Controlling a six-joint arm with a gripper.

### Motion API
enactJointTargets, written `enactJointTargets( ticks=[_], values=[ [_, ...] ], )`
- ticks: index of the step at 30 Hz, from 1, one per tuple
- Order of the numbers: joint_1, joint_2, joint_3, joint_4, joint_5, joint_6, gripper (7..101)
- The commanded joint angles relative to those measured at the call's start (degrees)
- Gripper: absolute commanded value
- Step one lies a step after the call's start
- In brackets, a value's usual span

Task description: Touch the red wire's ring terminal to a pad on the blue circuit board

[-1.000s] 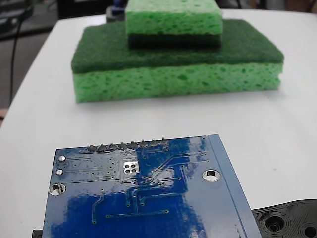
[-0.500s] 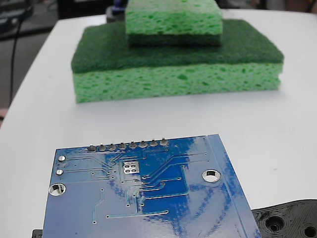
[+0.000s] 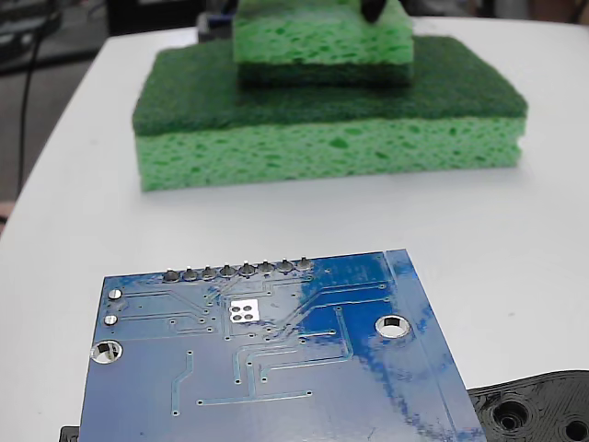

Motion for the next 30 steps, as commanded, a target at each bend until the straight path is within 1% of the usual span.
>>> enactJointTargets(
  ticks=[1,3,12,30],
  values=[
    [-0.35,0.09,-0.09,-0.26,0.18,-0.18,100.3],
    [-1.05,0.09,-0.09,-0.26,1.05,0.18,100.3],
    [-0.97,0.09,-0.09,-0.26,2.2,1.14,100.3],
    [-1.05,0.09,-0.09,-0.26,1.93,0.7,100.3]
  ],
)
